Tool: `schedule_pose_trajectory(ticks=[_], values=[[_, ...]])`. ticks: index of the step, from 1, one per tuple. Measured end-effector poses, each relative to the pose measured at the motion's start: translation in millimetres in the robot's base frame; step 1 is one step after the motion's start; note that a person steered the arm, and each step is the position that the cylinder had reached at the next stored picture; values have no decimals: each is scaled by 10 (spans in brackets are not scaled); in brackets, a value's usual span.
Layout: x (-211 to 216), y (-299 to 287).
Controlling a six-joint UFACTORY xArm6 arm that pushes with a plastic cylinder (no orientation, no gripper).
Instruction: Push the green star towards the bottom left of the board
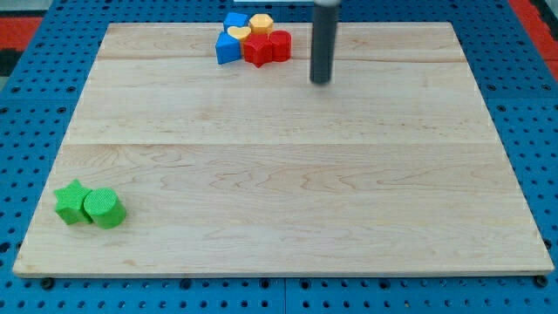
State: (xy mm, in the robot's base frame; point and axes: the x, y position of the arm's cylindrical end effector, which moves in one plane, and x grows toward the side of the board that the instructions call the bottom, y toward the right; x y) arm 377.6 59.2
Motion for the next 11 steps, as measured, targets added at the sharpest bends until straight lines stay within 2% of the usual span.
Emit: schedule_pose_trajectory(ticks=[1, 3, 5, 6, 8, 9, 11], values=[[933, -488], [2305, -1765], [2404, -3133], [2284, -3625], [1712, -3631], [1922, -3179], [1807, -2712]])
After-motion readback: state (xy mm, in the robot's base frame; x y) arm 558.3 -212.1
